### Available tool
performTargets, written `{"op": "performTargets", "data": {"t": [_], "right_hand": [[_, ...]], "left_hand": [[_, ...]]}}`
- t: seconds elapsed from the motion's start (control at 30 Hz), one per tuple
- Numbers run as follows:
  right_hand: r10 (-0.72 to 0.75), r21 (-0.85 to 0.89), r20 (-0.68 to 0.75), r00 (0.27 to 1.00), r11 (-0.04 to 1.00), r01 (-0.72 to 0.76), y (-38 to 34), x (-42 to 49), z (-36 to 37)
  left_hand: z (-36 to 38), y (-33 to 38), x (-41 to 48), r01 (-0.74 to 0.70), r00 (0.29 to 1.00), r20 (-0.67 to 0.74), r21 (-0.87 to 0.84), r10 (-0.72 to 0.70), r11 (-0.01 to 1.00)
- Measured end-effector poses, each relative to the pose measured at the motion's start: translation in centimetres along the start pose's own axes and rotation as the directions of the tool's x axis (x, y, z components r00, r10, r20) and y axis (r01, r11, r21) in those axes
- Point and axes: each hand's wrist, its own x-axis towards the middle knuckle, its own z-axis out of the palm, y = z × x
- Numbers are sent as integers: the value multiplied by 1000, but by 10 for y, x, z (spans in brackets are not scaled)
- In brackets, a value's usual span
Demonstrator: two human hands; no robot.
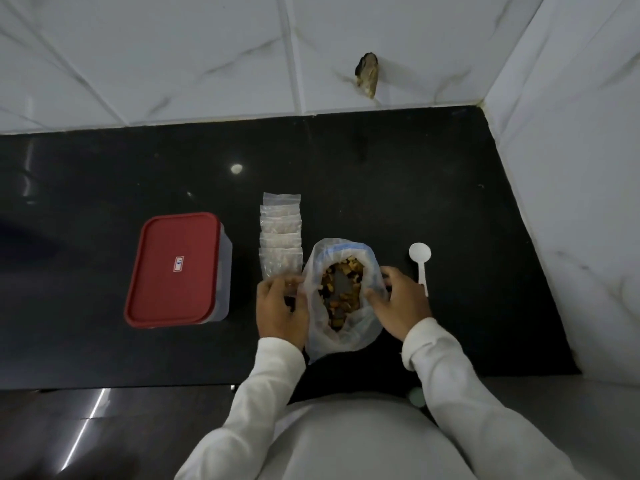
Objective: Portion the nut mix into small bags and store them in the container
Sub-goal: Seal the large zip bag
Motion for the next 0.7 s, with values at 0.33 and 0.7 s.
{"op": "performTargets", "data": {"t": [0.33,0.7], "right_hand": [[256,523,72,964,813,-255,-6,-3,11],[201,678,81,976,707,-202,-41,-7,8]], "left_hand": [[-11,-5,23,541,804,456,-289,-383,790],[-6,13,41,-136,881,474,240,6,961]]}}
